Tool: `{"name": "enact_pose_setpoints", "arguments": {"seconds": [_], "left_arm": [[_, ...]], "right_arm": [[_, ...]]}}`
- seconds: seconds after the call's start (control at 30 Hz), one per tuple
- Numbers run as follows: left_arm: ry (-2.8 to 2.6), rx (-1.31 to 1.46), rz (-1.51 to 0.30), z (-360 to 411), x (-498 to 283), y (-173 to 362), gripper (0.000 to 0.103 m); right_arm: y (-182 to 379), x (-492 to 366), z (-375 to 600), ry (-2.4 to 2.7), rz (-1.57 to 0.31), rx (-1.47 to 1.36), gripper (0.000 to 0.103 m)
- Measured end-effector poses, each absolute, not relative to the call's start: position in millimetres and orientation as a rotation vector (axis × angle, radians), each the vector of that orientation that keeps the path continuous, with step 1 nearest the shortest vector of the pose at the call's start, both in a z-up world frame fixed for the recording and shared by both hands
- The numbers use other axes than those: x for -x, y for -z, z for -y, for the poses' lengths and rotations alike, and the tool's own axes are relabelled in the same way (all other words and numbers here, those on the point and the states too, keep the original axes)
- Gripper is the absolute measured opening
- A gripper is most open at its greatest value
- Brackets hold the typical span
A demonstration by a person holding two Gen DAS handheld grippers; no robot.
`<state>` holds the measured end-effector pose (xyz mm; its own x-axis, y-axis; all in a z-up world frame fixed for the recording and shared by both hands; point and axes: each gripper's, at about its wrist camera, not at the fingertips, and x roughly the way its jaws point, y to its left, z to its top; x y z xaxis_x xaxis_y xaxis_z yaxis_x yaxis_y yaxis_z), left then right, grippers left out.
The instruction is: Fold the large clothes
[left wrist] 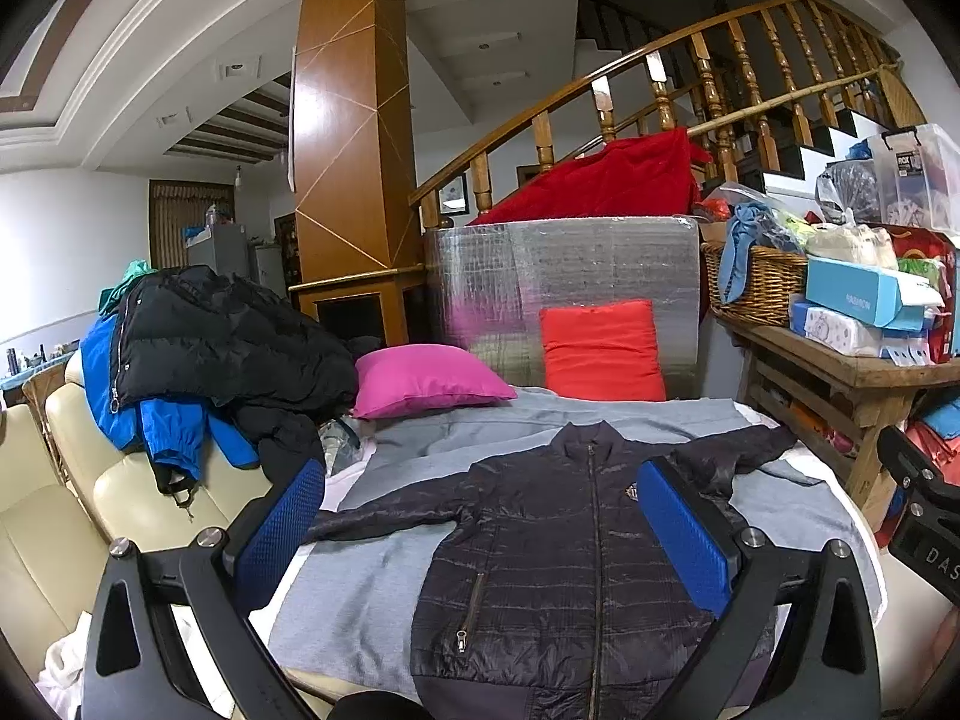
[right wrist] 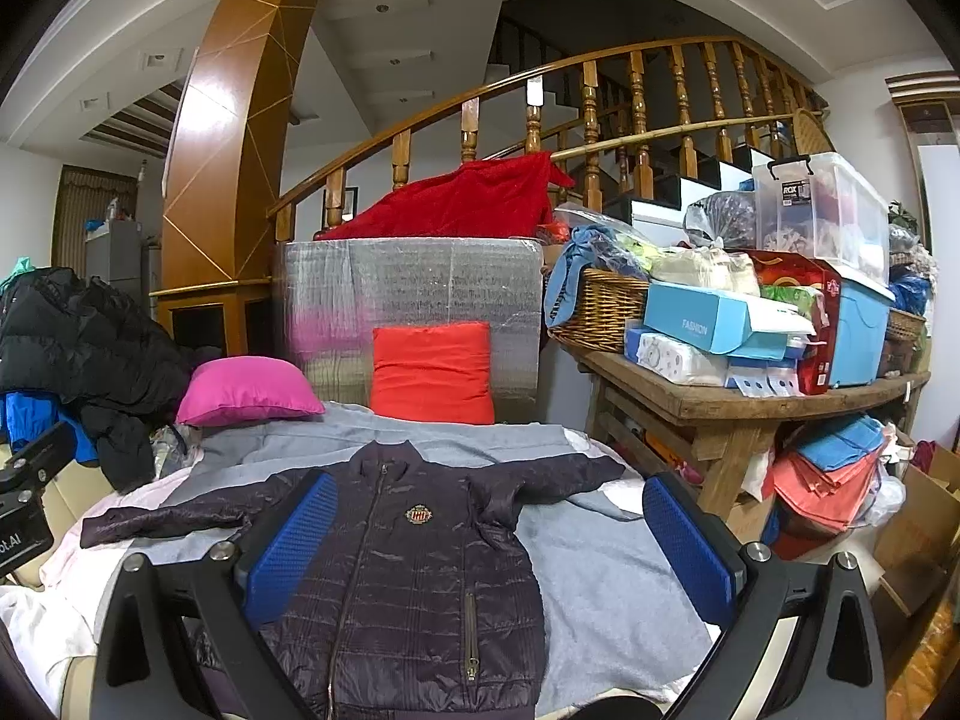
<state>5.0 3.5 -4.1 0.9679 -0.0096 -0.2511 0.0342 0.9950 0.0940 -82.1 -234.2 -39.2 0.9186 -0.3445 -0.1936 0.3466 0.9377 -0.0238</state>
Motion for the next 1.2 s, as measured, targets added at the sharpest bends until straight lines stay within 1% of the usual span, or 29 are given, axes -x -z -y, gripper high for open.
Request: {"name": "enact_pose_setpoints", "arguments": {"seconds": [1.2], "left_arm": [[0.025,-0.113,-0.272,-5.2,-7.5,10.7,0.103]], "right_arm": [[44.5,76.2,234.9,0.351,-0.223,-0.012,0.103]]}}
